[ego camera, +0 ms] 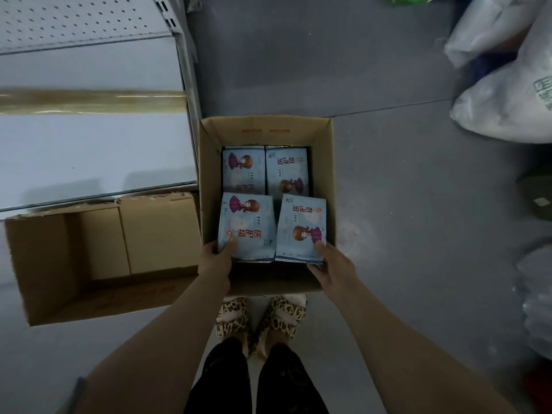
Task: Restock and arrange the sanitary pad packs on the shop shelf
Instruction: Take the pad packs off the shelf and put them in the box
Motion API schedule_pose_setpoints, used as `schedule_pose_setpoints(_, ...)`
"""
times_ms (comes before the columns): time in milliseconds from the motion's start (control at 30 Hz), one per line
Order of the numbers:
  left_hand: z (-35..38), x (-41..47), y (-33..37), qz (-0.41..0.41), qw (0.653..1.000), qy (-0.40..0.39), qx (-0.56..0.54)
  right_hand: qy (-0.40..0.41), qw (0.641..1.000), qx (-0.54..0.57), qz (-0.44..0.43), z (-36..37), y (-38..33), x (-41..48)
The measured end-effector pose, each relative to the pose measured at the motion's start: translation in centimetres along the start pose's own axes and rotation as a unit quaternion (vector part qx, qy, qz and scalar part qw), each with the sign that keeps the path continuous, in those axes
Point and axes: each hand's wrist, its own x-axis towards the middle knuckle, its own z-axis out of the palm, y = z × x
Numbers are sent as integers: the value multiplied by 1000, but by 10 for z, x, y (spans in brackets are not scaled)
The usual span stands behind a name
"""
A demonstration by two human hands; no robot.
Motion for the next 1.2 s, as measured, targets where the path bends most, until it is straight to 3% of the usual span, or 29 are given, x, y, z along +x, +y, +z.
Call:
schedule_pose_setpoints(200, 7, 7, 5, -2, 1000, -3, 11, 8, 1000, -5, -4, 3, 0, 7)
schedule_pose_setpoints(400, 18, -2, 24, -17, 998, -25, 58, 59, 988, -141, 25, 17, -1, -7)
schedule_pose_setpoints(533, 14, -26, 44, 41, 993, -66, 90, 72, 984, -159, 16, 26, -9, -31)
schedule_pose_setpoints(733, -4, -73, 94, 151, 970, -96, 165, 46, 958, -260, -112, 50, -40, -109)
schedule_pose_setpoints(967, -43, -253, 203, 325, 904, -82, 265, -18, 890, -354, -288, 86, -103, -269)
schedule_pose_setpoints(1200, -107, -404, 278, 431, 866, -101, 233, -24, 822, -388, -417, 120, -155, -406)
